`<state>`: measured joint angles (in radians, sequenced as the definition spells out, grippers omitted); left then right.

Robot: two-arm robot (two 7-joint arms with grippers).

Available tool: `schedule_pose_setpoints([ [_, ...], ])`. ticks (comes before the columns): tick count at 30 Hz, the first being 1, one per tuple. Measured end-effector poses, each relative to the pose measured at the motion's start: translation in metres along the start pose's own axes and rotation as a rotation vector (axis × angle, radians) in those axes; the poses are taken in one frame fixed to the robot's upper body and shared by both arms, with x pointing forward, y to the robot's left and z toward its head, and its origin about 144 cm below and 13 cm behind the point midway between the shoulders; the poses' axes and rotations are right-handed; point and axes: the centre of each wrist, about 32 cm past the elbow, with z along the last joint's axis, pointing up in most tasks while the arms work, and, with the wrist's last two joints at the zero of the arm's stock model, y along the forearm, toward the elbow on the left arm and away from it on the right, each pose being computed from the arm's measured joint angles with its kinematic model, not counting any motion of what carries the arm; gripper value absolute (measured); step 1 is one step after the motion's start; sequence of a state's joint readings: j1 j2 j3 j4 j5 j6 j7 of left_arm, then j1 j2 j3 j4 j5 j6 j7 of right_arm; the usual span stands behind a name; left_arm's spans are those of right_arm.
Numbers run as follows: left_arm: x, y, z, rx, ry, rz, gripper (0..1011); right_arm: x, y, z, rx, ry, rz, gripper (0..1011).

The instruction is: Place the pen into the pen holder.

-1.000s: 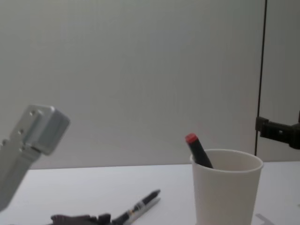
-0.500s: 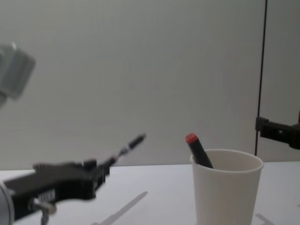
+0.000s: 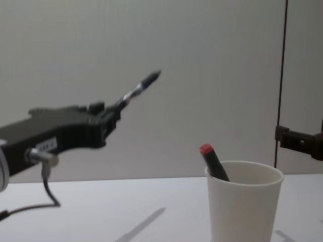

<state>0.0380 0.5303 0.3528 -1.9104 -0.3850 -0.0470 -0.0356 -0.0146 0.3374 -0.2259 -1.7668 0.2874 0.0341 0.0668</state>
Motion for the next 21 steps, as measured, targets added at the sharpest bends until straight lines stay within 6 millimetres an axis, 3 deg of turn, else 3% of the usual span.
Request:
schedule_pose_setpoints([
  [21,-0.009,-0.014,0.014,-0.248,0.010,-0.134,195,0.004,0.000,0.014,0.046,0.115,0.104,1001],
])
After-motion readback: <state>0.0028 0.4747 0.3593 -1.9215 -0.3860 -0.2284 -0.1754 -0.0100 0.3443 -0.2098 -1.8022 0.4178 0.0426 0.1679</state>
